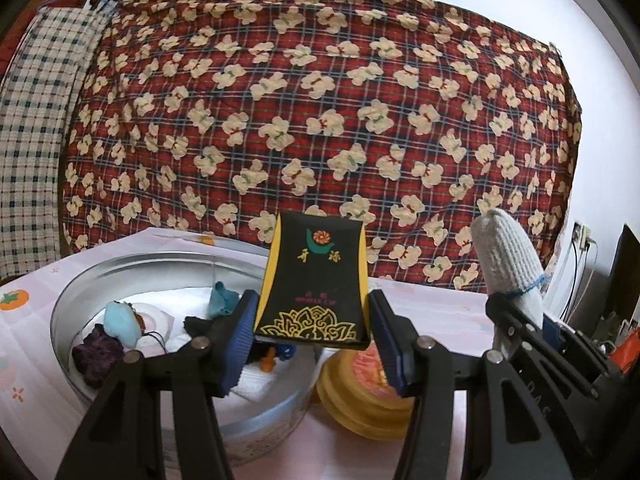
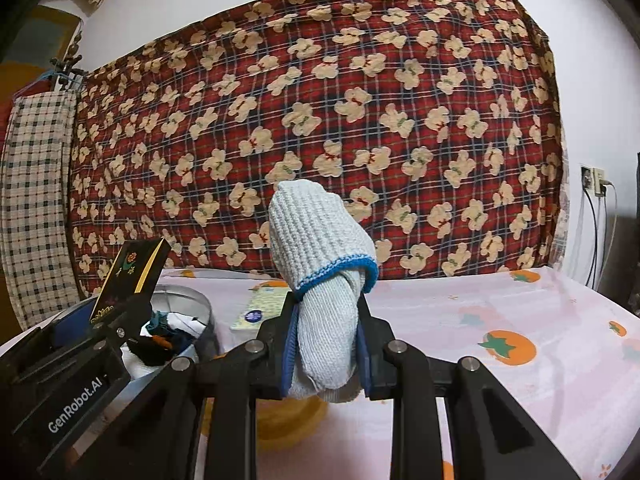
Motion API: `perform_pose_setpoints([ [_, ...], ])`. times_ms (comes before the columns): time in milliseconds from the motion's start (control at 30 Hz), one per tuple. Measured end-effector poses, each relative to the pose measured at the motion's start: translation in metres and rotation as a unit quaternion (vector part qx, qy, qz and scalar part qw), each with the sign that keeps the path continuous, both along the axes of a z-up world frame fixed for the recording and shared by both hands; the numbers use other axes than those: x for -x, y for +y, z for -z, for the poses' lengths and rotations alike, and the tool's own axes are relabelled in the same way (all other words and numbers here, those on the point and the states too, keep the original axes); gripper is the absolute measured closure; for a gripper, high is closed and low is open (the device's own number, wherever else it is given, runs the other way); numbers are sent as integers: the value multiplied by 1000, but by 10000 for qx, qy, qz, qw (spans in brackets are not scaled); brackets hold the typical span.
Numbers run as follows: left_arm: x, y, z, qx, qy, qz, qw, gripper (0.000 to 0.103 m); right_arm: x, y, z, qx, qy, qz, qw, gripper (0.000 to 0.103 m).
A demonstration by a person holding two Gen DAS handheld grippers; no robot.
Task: Organize soft objects
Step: 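Lift and carry the box and glove over the tin with both tools, then lower the box and glove into the tin and open both tools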
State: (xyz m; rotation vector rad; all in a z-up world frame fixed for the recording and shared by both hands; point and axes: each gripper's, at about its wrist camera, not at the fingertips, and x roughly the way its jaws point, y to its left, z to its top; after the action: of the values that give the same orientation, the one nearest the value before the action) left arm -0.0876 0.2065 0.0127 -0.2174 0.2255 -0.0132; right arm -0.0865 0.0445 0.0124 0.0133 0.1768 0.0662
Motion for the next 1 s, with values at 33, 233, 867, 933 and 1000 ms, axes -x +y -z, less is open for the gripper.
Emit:
perform_pose_setpoints([
  [33,1,2,0,-15,-15,-38,10000,48,0,3,0,9,-3,-25,10000,76],
  [233,3,11,-2,-144,-91,-166,9997,48,-3,19,1,29,13,-174,9998,76],
  [867,9,56,-1,-25,-183,-573,9982,48,-9,66,3,145,58,-545,9984,76],
  [933,9,60,-1,-18,-159,-604,9980,48,-9,71,3,184,64,-586,9981,76],
  [1000,8,64,0,-15,-120,-655,9978,48,-10,75,3,193,72,-613,9979,76],
])
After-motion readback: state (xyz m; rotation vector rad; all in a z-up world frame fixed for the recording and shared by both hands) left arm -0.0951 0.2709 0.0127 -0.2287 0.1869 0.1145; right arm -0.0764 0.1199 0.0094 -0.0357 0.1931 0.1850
